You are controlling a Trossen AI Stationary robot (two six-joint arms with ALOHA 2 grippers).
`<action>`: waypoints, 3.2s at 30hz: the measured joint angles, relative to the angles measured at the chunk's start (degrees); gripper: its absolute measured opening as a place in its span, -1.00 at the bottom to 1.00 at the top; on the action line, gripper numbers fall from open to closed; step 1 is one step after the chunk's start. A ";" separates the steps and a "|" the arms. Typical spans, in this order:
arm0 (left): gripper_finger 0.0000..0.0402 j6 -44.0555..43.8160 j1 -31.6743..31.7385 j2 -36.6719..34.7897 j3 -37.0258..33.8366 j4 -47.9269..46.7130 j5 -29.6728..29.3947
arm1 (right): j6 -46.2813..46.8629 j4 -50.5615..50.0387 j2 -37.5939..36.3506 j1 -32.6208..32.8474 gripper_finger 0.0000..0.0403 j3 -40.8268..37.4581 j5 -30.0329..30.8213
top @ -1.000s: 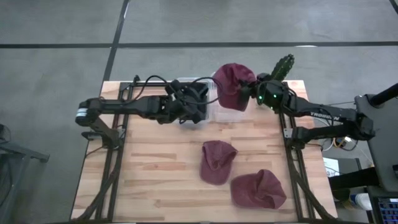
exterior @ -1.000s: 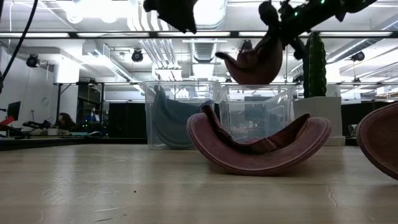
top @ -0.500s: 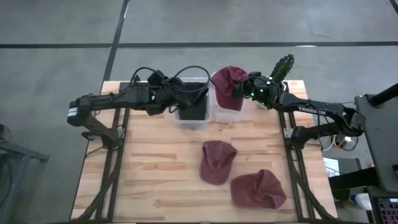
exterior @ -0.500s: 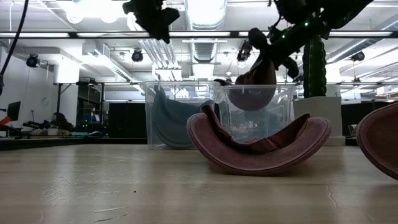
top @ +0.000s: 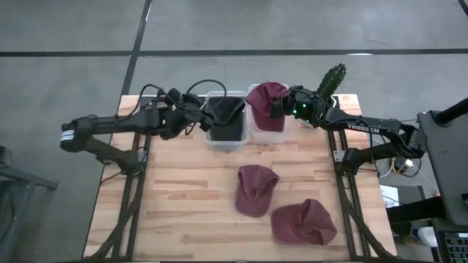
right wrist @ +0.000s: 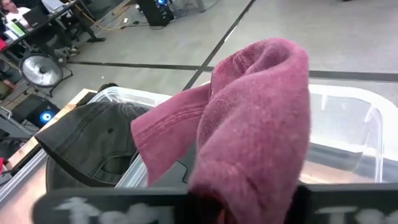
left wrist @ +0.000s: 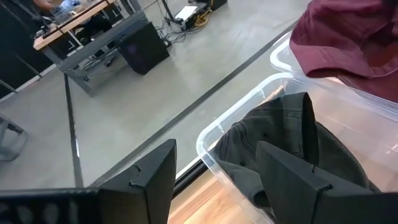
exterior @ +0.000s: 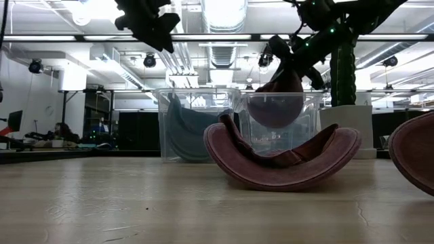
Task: Pick & Place hat
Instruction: Put the left red cap into the right transparent bin
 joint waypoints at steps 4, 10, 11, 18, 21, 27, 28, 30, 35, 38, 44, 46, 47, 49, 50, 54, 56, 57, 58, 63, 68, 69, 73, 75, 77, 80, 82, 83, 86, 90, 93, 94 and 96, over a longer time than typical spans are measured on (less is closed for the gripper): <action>0.06 1.02 0.02 -1.84 -1.84 1.93 1.09 | 0.07 -1.22 -0.07 0.01 -0.65 0.00 -0.23; 0.06 4.62 0.02 -2.36 -1.86 4.14 1.18 | 0.19 -8.48 -0.07 -0.03 -0.40 0.81 -2.08; 0.06 5.46 0.02 -2.36 -1.86 4.83 1.15 | -0.02 -10.20 -0.07 -0.03 -0.37 1.39 -2.39; 0.06 9.02 0.02 -2.31 -1.86 8.08 2.33 | -6.61 -23.25 -0.07 -0.06 -0.23 8.89 -2.61; 0.06 9.02 0.02 -2.31 -1.84 8.22 2.34 | -8.93 -28.58 0.08 -0.06 -0.22 12.08 -0.32; 0.06 8.97 0.02 -2.31 -1.86 8.20 2.34 | -14.10 -30.16 0.24 -0.06 -0.27 14.89 1.78; 0.06 8.95 0.02 -2.31 -1.86 8.20 2.34 | -14.59 -30.33 0.37 -0.06 -0.28 15.04 1.78; 0.06 8.95 0.02 -2.31 -1.86 8.20 2.34 | -14.86 -30.99 0.64 -0.06 -0.30 15.08 1.78; 0.06 8.93 0.02 -2.29 -1.86 8.22 2.34 | -14.85 -30.98 0.87 -0.06 -0.35 13.47 -0.03; 0.06 9.03 0.09 -2.29 -1.85 8.25 2.34 | -14.90 -30.58 2.30 -0.19 -0.39 13.34 -0.03; 0.06 10.74 0.11 -2.27 -1.85 9.83 2.34 | -18.92 -26.27 8.74 -0.49 -0.42 16.20 -2.09; 0.06 11.33 0.11 -2.27 -1.84 10.39 2.34 | -21.90 -27.94 11.58 -0.43 -0.41 19.24 -2.34; 0.06 11.53 0.11 -2.27 -1.84 10.72 2.34 | -23.55 -29.39 13.04 -0.43 -0.40 20.91 -2.35; 0.06 11.57 0.11 -2.27 -1.84 10.81 2.34 | -26.77 -32.86 15.98 -0.46 -0.38 24.49 -2.31; 0.06 11.57 0.11 -2.27 -1.84 10.80 2.35 | -28.18 -34.67 17.26 -0.49 -0.37 26.16 -2.22; 0.06 11.63 0.11 -2.27 -1.84 10.80 2.34 | -33.58 -38.90 21.49 -0.43 -0.32 31.86 -2.15; 0.06 11.66 0.11 -2.27 -1.84 10.79 2.35 | -36.81 -40.65 23.24 -0.41 -0.29 34.21 -2.15; 0.06 11.67 0.11 -2.27 -1.84 10.78 2.34 | -38.64 -41.62 23.88 -0.39 -0.27 35.08 -2.19; 0.06 11.71 0.11 -2.27 -1.84 10.80 2.34 | -40.80 -42.47 24.46 -0.33 -0.25 35.81 -2.17; 0.06 11.88 0.11 -2.27 -1.84 10.79 2.34 | -50.93 -45.84 25.04 -0.32 -0.14 37.74 -1.39; 0.06 12.04 0.11 -2.27 -1.89 10.78 2.34 | -61.72 -45.90 24.19 -0.34 -0.07 39.13 -1.20; 0.06 12.18 0.11 -2.27 -1.95 10.80 2.34 | -63.84 -45.68 24.14 -0.34 -0.06 39.46 -1.23; 0.06 12.97 0.11 -2.27 -2.61 10.82 2.32 | -70.50 -42.74 24.41 -0.56 -0.04 39.63 -1.38; 0.06 12.99 0.20 -2.26 -3.15 10.83 2.32 | -72.54 -41.23 24.94 -0.73 -0.04 39.63 -1.83; 0.06 12.99 0.22 -2.25 -3.91 11.00 2.32 | -74.43 -41.27 25.60 -0.84 -0.04 39.63 -2.88; 0.06 12.99 0.24 -2.25 -4.80 11.31 2.34 | -75.84 -41.28 26.72 -0.91 -0.04 39.63 -4.13; 0.06 12.98 0.23 -2.23 -4.86 11.65 2.34 | -77.12 -41.26 27.54 -0.91 -0.04 39.63 -4.19; 0.06 12.98 0.24 -2.23 -4.86 11.79 2.32 | -77.60 -41.21 27.87 -0.97 -0.04 39.62 -4.25; 0.06 13.05 0.22 -2.23 -4.83 11.90 2.32 | -78.53 -40.99 28.50 -1.25 -0.04 39.54 -4.25; 0.06 14.18 0.22 -2.27 -4.51 12.81 2.29 | -78.84 -40.74 29.17 -2.38 -0.04 39.54 -4.29; 0.06 14.65 0.22 -2.27 -4.53 13.66 2.33 | -78.83 -40.35 30.05 -3.41 -0.04 39.54 -4.33; 0.06 14.73 0.24 -2.27 -4.53 13.91 2.32 | -78.83 -40.25 30.38 -3.57 -0.04 39.54 -4.31; 0.06 14.81 0.24 -2.27 -4.53 14.42 2.29 | -78.81 -40.11 30.71 -3.58 -0.04 39.54 -4.31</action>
